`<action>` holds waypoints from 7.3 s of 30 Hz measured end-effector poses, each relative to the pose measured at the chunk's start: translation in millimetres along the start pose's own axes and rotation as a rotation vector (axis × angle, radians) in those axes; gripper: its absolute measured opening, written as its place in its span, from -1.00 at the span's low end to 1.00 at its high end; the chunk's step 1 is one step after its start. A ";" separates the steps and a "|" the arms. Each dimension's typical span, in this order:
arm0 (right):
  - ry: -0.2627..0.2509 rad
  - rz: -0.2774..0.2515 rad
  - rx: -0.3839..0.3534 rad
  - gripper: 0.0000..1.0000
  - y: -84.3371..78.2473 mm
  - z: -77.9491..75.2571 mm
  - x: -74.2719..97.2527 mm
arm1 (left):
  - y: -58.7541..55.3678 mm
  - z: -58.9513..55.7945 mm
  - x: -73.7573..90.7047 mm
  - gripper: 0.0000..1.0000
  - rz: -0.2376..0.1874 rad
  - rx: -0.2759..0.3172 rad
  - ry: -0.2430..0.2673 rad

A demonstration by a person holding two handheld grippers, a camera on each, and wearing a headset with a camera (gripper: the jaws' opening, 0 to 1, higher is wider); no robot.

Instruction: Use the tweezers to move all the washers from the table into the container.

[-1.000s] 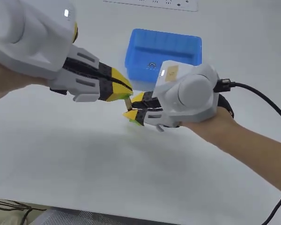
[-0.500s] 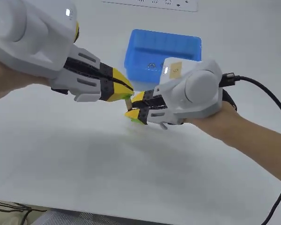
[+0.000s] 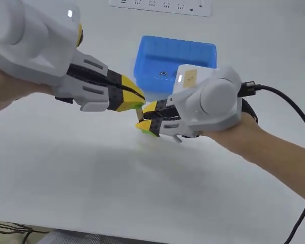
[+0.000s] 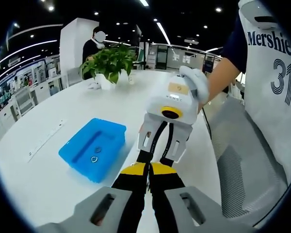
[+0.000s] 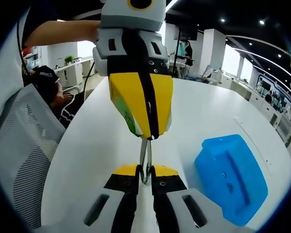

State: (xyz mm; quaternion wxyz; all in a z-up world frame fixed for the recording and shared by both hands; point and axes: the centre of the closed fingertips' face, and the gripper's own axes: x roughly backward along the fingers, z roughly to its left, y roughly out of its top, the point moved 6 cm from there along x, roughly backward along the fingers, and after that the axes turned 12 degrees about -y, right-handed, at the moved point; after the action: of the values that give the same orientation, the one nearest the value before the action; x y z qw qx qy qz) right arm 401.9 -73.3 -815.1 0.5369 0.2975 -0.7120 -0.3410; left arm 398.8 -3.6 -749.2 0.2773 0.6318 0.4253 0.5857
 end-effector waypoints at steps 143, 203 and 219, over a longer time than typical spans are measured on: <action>-0.124 0.032 -0.035 -0.76 -41.8 -18.7 48.3 | 37.0 -2.0 -57.9 -0.90 0.095 -0.148 -0.113; -0.105 0.017 -0.076 -0.75 -42.5 -27.9 49.4 | 40.4 13.3 -67.4 -0.90 0.082 -0.109 -0.125; -0.100 0.025 -0.084 -0.79 -41.9 -24.8 50.3 | 39.5 9.8 -66.9 -0.90 0.089 -0.091 -0.140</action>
State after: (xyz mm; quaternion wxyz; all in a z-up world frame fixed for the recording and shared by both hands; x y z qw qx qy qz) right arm 415.9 -141.8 -815.8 0.5171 0.2483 -0.7266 -0.3782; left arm 419.9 -78.9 -751.0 0.3087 0.6762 0.3493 0.5705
